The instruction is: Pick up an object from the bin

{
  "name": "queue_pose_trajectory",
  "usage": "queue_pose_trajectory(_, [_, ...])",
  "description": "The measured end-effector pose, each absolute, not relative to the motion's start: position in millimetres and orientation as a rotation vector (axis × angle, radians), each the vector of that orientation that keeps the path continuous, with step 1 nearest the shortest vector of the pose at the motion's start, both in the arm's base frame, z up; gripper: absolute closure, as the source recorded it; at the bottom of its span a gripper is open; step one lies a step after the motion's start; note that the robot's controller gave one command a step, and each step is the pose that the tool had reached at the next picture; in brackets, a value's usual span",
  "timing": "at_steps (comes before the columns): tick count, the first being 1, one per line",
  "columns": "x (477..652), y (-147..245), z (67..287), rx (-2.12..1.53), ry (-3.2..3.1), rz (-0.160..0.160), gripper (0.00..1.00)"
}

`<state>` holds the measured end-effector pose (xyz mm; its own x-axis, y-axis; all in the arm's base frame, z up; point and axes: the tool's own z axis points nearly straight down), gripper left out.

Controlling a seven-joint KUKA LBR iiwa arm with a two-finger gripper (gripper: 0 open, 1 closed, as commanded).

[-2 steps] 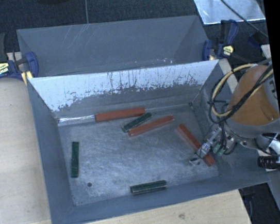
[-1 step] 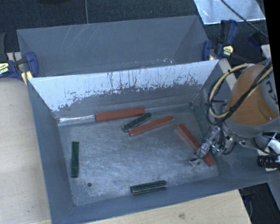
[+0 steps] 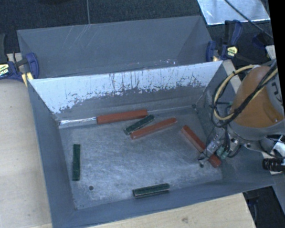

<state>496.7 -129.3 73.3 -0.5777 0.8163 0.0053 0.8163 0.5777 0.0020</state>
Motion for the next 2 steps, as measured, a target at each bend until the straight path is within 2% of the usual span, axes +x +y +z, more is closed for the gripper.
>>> queue_pose_trajectory(1, [498.2,-130.2,121.4,-1.443,-2.798,-0.001,1.0])
queue_pose_trajectory(2, [498.9,-131.1,127.6,-1.439,-2.799,0.0,1.0])
